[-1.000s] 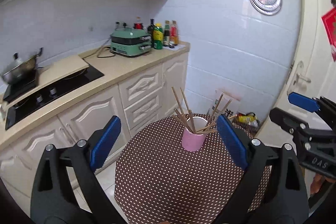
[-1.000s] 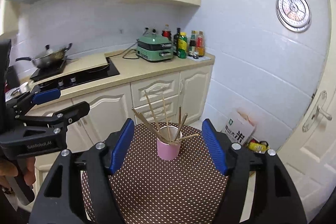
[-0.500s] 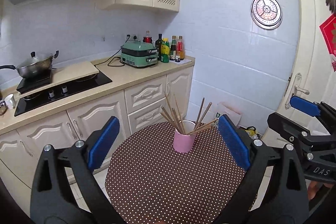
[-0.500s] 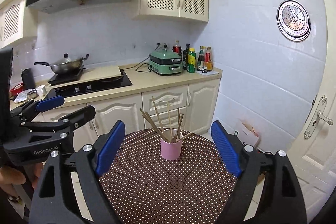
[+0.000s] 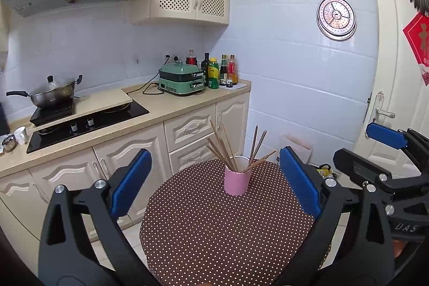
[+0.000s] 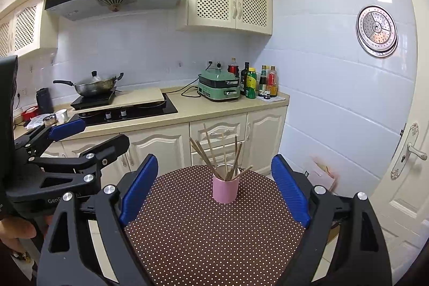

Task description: Organize utensils

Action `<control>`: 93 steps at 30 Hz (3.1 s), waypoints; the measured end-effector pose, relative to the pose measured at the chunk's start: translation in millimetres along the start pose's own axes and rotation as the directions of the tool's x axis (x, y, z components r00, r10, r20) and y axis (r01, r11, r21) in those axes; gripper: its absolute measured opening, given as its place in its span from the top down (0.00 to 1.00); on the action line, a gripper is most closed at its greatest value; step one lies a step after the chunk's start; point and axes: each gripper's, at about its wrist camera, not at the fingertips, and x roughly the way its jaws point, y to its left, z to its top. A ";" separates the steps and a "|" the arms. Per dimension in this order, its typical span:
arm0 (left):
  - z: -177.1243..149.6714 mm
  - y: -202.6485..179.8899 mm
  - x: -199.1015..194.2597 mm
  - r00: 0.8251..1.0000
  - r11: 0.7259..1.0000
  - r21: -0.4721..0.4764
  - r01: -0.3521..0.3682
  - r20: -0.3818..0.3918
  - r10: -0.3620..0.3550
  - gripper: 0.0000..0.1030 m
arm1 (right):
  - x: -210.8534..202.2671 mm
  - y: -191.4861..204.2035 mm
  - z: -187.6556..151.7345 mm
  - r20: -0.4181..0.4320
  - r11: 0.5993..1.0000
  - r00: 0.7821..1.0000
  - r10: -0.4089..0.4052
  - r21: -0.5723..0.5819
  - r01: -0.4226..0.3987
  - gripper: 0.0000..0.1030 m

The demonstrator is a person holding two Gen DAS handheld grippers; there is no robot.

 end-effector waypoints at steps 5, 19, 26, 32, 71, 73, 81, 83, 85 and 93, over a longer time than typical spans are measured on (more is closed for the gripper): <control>0.5 -1.1 -6.7 1.000 1.000 0.002 -0.008 0.021 0.008 0.08 | -2.2 0.4 -1.2 0.006 1.000 1.000 -0.001 0.002 0.001 0.18; 2.8 -0.6 -12.9 0.999 1.000 0.014 -0.014 0.044 0.013 0.08 | -2.2 6.2 -2.8 0.008 1.000 1.000 -0.004 0.013 0.004 0.17; 0.8 1.7 -12.2 0.999 1.000 -0.002 -0.005 0.046 0.005 0.08 | -0.6 4.8 -4.0 0.006 1.000 1.000 -0.001 0.015 0.001 0.17; -1.1 2.0 -11.5 0.999 1.000 -0.001 -0.006 0.049 0.006 0.08 | 0.8 4.1 -5.1 0.003 1.000 1.000 0.006 0.020 -0.006 0.17; 1.9 -3.6 -8.6 0.998 0.999 0.027 -0.023 0.052 0.022 0.08 | 3.3 -4.5 -3.0 -0.003 0.999 1.000 0.018 0.035 -0.018 0.17; 2.0 -4.0 -8.9 0.998 0.999 0.028 -0.025 0.052 0.024 0.08 | 3.2 -4.1 -3.1 -0.004 0.999 1.000 0.017 0.036 -0.016 0.17; 1.5 -4.0 -9.0 0.998 0.999 0.031 -0.026 0.052 0.024 0.08 | 3.5 -4.1 -3.3 -0.005 0.999 1.000 0.016 0.036 -0.015 0.17; 1.8 -3.7 -9.2 0.998 0.999 0.030 -0.025 0.050 0.023 0.08 | 3.7 -4.7 -3.3 -0.004 0.999 1.000 0.016 0.037 -0.016 0.17; 1.9 -2.5 -9.7 0.998 0.999 0.031 -0.025 0.051 0.023 0.08 | 3.4 -4.1 -3.5 -0.005 0.999 1.000 0.016 0.037 -0.016 0.17; 2.4 -2.0 -9.7 0.998 0.999 0.033 -0.023 0.050 0.022 0.08 | 3.4 -3.9 -3.2 -0.003 0.999 1.000 0.017 0.036 -0.017 0.17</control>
